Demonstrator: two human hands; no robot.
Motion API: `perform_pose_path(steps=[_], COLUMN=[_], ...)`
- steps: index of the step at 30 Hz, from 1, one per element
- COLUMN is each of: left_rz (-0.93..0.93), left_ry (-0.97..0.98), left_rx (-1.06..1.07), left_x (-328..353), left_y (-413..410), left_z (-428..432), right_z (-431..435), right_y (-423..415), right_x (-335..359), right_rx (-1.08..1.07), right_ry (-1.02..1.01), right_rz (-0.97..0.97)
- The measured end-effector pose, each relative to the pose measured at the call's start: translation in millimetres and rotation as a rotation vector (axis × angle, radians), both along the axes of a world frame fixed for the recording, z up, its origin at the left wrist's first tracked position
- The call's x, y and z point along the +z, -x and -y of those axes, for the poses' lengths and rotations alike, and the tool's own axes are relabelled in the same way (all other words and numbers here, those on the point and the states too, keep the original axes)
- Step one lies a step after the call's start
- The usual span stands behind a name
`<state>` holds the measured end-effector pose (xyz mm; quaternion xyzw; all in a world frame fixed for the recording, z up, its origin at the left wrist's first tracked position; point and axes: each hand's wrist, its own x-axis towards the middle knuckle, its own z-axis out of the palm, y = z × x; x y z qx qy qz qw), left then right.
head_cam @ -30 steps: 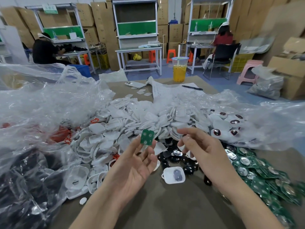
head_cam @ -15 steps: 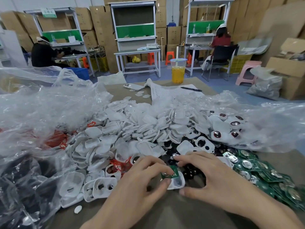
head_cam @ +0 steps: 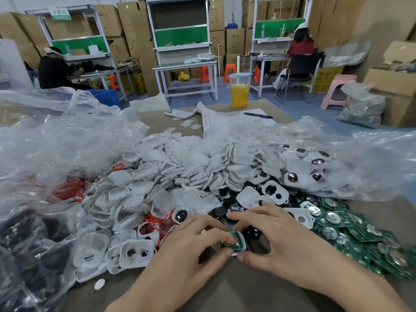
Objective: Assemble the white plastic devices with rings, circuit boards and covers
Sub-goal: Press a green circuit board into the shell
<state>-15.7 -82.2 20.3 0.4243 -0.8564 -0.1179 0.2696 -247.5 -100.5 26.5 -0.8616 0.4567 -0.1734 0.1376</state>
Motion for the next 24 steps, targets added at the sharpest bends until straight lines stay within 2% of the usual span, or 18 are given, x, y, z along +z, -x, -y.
perform_pose_path(steps=[24], left_rz=[0.056], left_ry=[0.079], left_rx=[-0.015], left_x=[-5.5], left_y=[2.3], left_z=[1.1], right_z=[0.7], right_y=[0.2], right_x=[-0.9], right_rx=[0.003], right_ry=[-0.011], right_rz=[0.045])
